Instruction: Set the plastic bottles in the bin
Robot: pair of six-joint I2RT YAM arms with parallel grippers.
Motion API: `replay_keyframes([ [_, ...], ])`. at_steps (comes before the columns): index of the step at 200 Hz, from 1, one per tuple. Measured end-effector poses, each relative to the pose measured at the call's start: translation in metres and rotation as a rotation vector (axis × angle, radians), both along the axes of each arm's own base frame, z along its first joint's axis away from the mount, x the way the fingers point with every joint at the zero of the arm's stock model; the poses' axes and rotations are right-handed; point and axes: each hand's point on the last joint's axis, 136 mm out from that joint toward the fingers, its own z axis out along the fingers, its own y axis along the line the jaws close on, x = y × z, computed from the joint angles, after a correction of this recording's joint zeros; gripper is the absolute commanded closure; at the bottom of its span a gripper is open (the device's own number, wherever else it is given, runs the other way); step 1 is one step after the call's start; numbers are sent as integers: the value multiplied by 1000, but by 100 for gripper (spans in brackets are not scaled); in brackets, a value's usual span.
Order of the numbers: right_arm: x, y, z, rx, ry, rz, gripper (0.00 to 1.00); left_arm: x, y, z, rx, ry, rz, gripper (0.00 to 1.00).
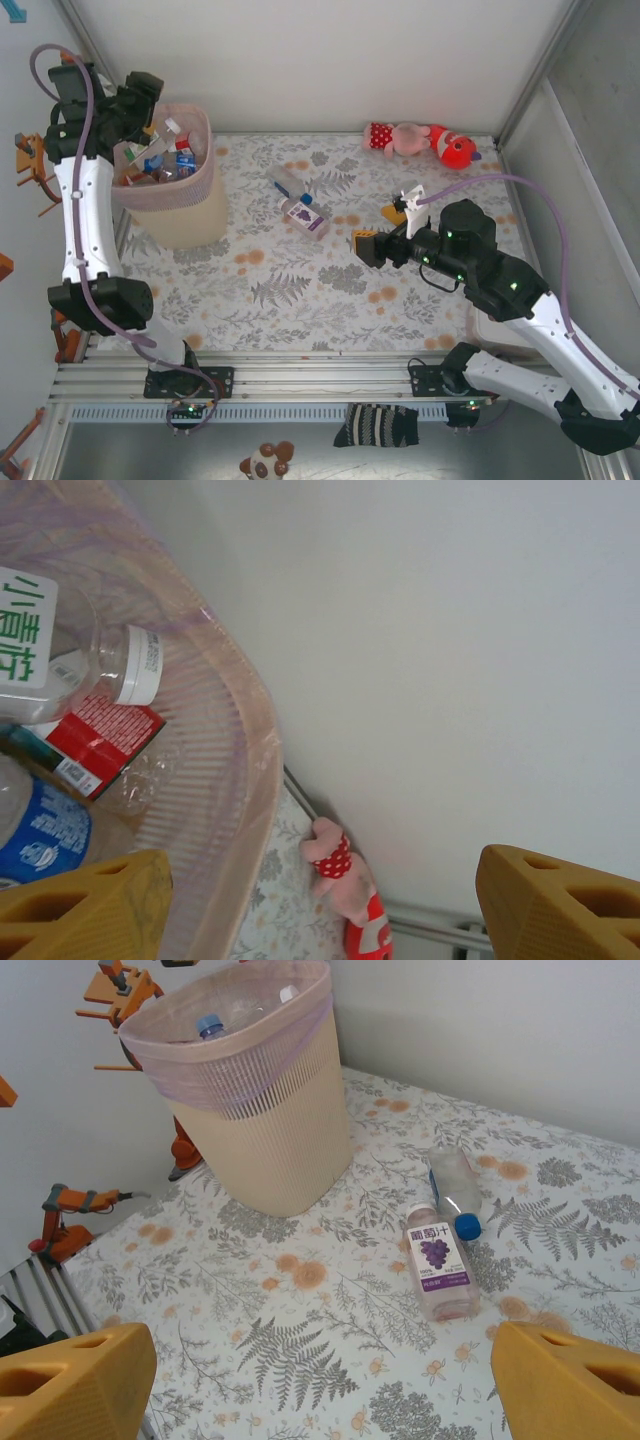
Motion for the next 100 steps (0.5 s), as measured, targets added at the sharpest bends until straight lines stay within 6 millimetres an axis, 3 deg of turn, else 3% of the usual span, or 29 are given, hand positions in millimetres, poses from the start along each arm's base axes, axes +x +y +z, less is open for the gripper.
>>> replay_keyframes([
  [27,-1,1,1,6,-3,7,14,-9,0,-27,53,67,-34,20],
  [64,-1,2,3,11,-6,14,14,-8,13,-86,101,222,-43,21],
  [100,-1,2,2,10,-5,13,14,-8,23,-97,122,254,-36,21],
])
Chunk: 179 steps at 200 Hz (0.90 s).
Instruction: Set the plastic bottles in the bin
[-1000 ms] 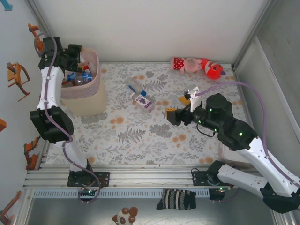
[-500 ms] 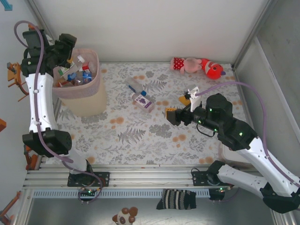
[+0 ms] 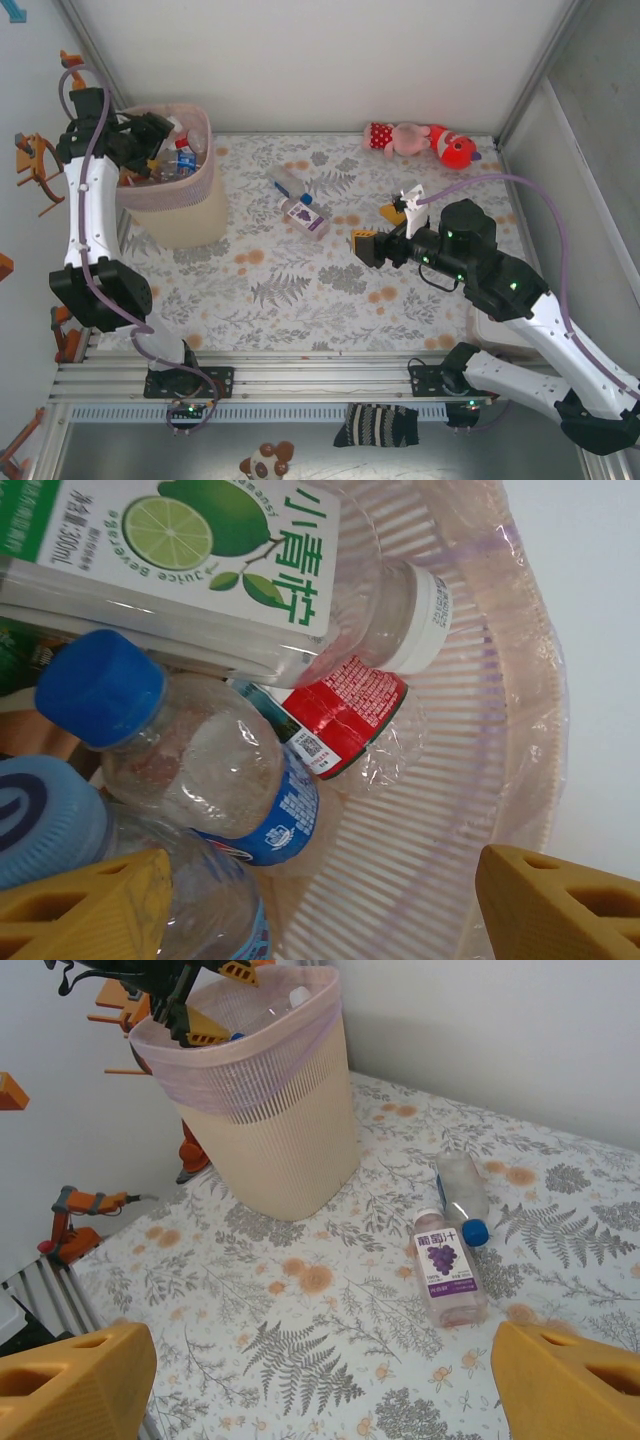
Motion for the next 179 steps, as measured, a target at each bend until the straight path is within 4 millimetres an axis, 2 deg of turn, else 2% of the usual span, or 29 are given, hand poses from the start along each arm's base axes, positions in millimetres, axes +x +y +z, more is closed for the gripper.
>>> replay_keyframes([
  [30,5,1,-5,-17,8,-19,14,0,-1,22,12,-62,-14,21],
  [62,24,8,-27,-113,60,-60,14,-11,-7,61,26,-182,-44,21],
  [79,36,15,-42,-177,87,-70,15,-27,-13,86,37,-279,-70,21],
  [105,55,27,-64,-271,125,-71,15,-60,-24,110,58,-397,-114,18],
  [125,75,37,-84,-337,159,-70,15,-82,-30,116,60,-462,-129,18],
  [143,93,46,-106,-400,193,-65,15,-98,-35,110,52,-488,-146,18],
  [179,133,63,-154,-508,266,-46,17,-120,-39,101,48,-504,-140,26],
])
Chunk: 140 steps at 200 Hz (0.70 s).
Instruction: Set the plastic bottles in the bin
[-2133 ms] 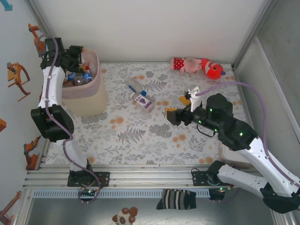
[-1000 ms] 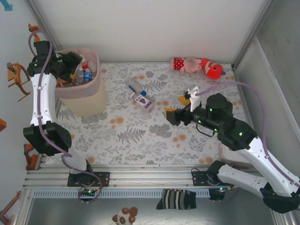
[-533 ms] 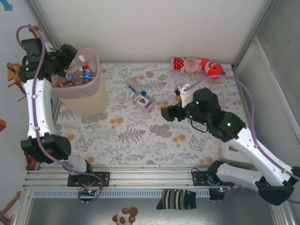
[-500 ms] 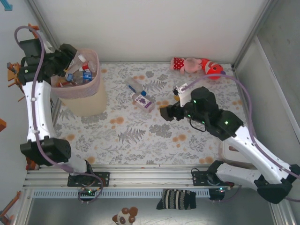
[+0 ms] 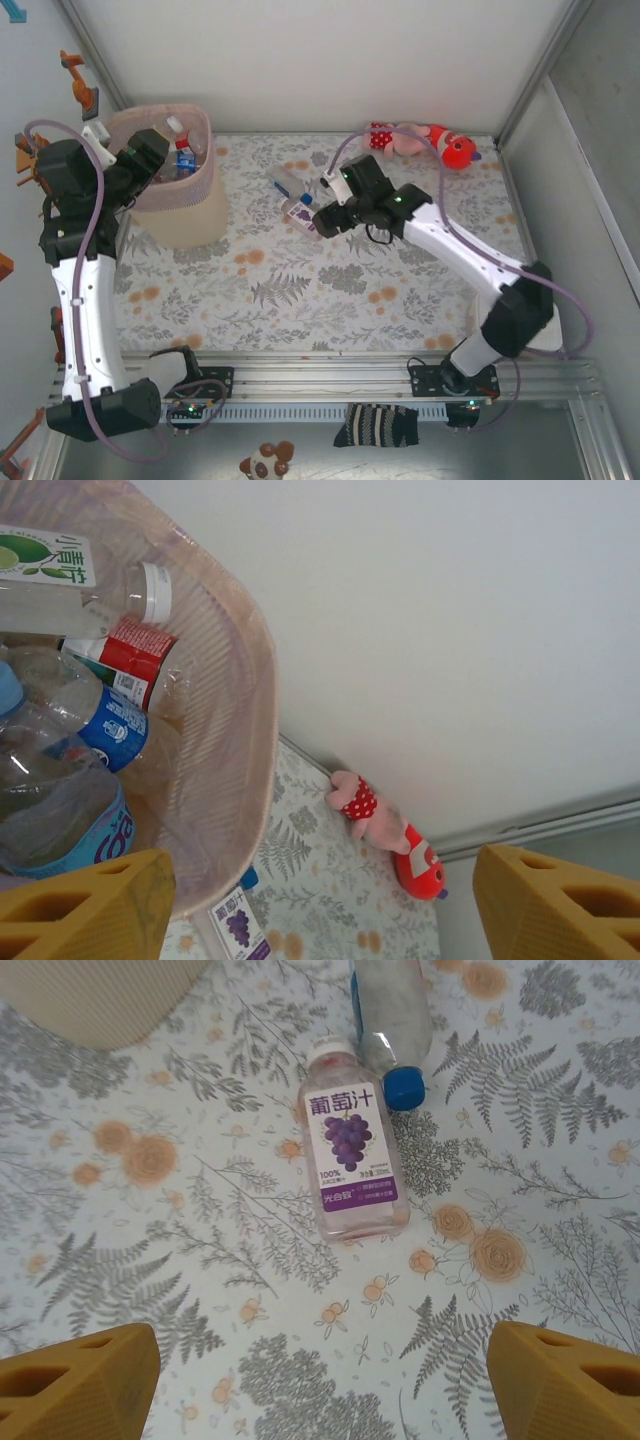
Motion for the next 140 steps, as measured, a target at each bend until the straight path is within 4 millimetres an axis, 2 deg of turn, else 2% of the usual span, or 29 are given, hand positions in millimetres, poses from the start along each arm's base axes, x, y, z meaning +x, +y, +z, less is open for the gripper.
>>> replay_keyframes([
  [22,27,10,-32,-55,40,5,16,-18,0,-3,9,-16,17,27],
  [37,41,17,-54,-89,63,15,16,-30,-1,-2,13,-31,22,20],
  [59,57,27,-86,-130,97,35,14,-41,-5,-2,13,-36,6,16],
  [82,71,39,-112,-159,117,57,13,-44,-12,-6,0,-24,-38,16],
  [110,82,49,-137,-181,137,83,12,-44,-21,-25,-27,21,-89,16],
  [140,89,55,-157,-197,152,98,13,-46,-26,-25,-39,22,-122,16],
])
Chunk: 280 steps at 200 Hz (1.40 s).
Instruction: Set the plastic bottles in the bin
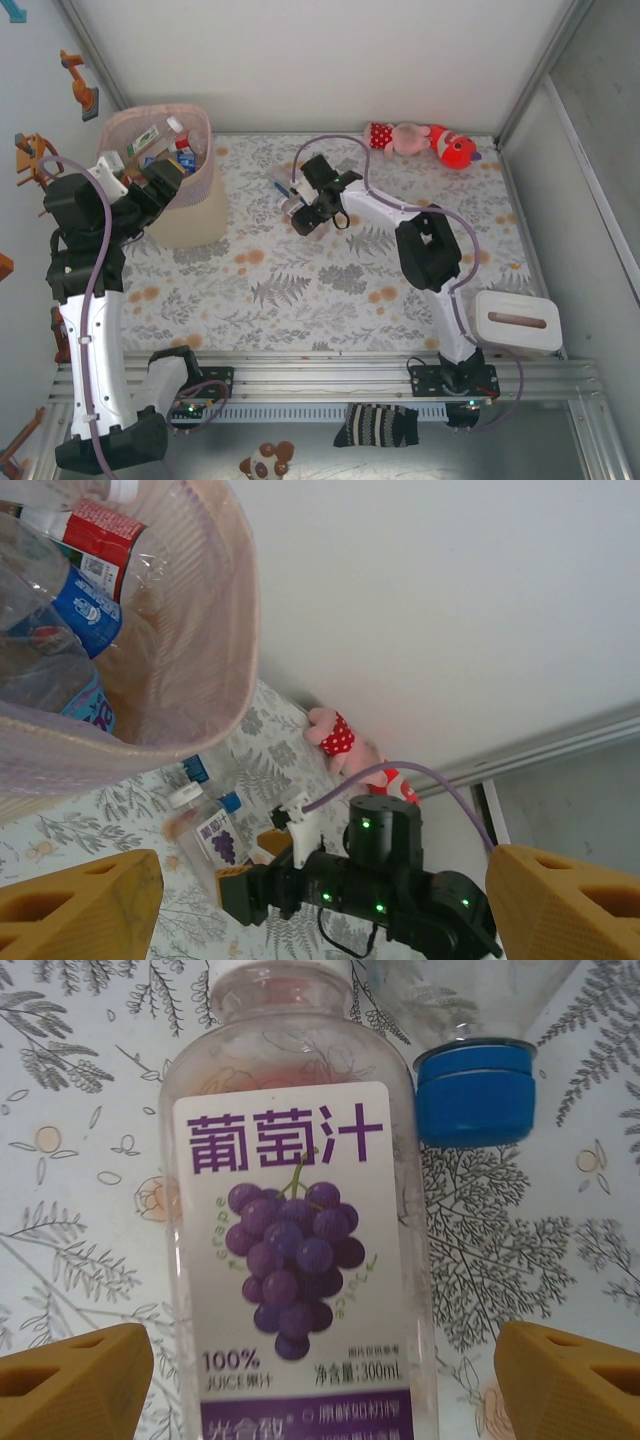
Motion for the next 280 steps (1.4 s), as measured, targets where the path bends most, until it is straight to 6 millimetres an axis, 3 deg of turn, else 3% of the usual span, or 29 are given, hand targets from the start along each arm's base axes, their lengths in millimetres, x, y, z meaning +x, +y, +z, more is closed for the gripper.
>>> replay_keyframes([
  [57,-1,0,-28,-35,37,15,23,-2,-5,0,-12,2,-28,16],
  [100,-3,-1,-27,-29,34,17,37,0,-8,-2,-27,13,-51,16],
  [145,-30,-15,-16,-12,75,19,44,-1,-14,3,-30,-13,-82,16],
  [186,-62,-23,36,111,76,0,45,-5,-32,12,-14,-107,-160,15],
  [280,-125,-22,218,606,-49,35,46,-16,-104,63,1,-457,-446,10],
])
